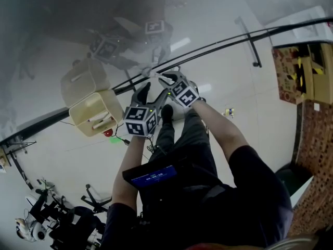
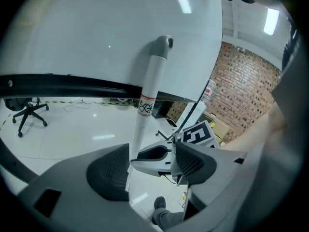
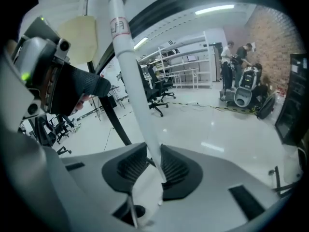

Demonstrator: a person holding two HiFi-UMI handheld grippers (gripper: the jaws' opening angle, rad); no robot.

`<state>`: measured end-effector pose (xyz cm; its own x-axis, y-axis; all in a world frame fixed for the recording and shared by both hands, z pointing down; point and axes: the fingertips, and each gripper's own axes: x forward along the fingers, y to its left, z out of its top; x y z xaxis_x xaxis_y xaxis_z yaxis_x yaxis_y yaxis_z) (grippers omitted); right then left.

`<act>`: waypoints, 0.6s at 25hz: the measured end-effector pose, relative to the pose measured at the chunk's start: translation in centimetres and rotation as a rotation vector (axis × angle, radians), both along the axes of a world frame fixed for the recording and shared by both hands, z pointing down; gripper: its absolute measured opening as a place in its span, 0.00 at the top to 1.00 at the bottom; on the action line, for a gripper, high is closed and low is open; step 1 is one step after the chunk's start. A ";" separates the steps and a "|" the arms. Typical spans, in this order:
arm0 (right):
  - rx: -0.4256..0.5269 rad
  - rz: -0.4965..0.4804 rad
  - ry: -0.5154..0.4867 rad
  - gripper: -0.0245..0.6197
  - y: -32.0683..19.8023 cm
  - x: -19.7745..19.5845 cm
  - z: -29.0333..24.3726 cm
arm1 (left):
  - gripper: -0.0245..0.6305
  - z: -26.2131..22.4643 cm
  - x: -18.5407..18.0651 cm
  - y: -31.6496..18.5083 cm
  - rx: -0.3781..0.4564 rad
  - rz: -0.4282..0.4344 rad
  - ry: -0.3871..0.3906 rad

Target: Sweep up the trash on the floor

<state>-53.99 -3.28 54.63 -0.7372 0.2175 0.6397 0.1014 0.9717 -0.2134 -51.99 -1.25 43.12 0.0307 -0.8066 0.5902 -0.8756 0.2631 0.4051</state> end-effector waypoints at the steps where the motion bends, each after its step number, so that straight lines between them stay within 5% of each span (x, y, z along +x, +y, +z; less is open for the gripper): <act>1: 0.000 0.006 0.007 0.79 -0.2 0.1 0.0 | 0.51 0.1 0.0 0.1 0.004 -0.003 0.004; 15: 0.036 0.078 -0.032 0.71 -2.6 3.4 -4.5 | 0.52 1.7 0.8 -0.5 -0.045 0.092 -0.043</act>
<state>-50.59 -5.88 50.09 -0.7712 0.1359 0.6219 0.0312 0.9839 -0.1762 -51.16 -1.78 44.85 0.0775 -0.7743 0.6280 -0.9133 0.1975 0.3561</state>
